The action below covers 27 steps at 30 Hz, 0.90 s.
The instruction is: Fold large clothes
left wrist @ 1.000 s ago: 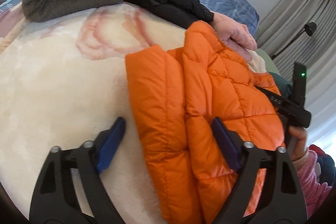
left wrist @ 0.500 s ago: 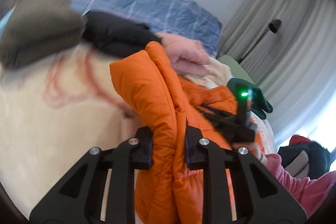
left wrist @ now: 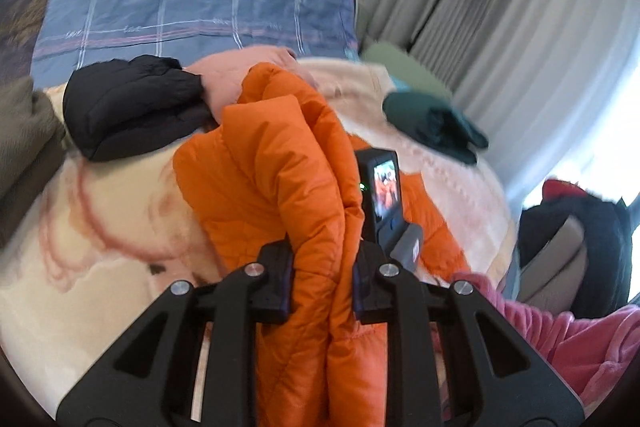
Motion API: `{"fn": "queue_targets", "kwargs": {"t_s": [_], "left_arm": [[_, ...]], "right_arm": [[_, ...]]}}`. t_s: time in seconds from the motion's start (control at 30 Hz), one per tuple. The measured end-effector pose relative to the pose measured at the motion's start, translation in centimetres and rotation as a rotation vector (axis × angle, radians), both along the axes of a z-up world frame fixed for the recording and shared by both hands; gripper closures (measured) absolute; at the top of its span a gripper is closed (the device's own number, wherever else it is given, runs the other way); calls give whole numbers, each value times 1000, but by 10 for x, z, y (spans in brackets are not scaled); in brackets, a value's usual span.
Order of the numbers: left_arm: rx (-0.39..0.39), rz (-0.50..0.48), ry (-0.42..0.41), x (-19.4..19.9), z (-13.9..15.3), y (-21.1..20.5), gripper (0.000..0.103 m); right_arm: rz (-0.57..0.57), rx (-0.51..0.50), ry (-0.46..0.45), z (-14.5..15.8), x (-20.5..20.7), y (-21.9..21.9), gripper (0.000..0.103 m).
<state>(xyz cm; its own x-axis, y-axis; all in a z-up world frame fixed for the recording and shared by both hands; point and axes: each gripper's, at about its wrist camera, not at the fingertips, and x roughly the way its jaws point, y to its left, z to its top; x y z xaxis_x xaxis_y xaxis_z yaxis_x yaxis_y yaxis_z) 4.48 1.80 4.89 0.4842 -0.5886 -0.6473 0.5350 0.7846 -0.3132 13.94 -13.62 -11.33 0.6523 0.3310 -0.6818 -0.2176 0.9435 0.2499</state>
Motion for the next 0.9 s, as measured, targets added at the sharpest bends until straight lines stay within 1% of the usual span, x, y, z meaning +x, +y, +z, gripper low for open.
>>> {"fn": "queue_targets", "kwargs": {"t_s": [0.07,0.1,0.2,0.27,0.3,0.37,0.4,0.47,0.5,0.53,0.57,0.6,0.63,0.7,0.77,0.8,0.83,0.9], "left_arm": [[38,-1,13,3,3,-12,82],[42,7,21,5,4,-17,82],[10,41,51,12,3,-24,82],[-14,74,66,15,2,-25,82],[-13,93,61,16,2,-25,82],[-2,124,51,13,4,-25,83],[3,132,47,12,5,-25,83],[10,144,37,9,9,-24,83],[8,145,35,7,10,-24,83],[5,142,33,6,12,-24,83],[3,136,27,3,14,-27,83],[3,130,23,2,15,-29,83],[3,118,16,1,17,-35,83],[6,93,10,0,21,-47,83],[15,62,5,3,23,-67,82],[18,44,8,4,23,-78,81],[24,24,10,5,23,-90,80],[65,-24,8,6,17,-122,77]], "right_arm": [[2,9,0,0,0,-1,26],[2,12,1,0,0,-1,26],[7,31,14,3,1,-4,26],[17,39,43,9,2,-8,27],[17,35,62,15,0,-11,27],[5,16,63,32,-10,-20,27],[-7,-4,40,46,-21,-29,27],[5,-1,-3,62,-41,-46,27],[20,15,-14,68,-54,-57,30],[28,27,-11,70,-64,-67,36],[36,39,-3,69,-74,-76,40],[40,58,8,65,-83,-87,48],[45,84,19,61,-90,-95,53],[53,134,49,44,-95,-107,57],[40,147,96,19,-89,-107,59],[35,144,94,2,-85,-102,60],[35,129,63,-5,-87,-98,60],[25,87,27,-1,-95,-92,60]]}}
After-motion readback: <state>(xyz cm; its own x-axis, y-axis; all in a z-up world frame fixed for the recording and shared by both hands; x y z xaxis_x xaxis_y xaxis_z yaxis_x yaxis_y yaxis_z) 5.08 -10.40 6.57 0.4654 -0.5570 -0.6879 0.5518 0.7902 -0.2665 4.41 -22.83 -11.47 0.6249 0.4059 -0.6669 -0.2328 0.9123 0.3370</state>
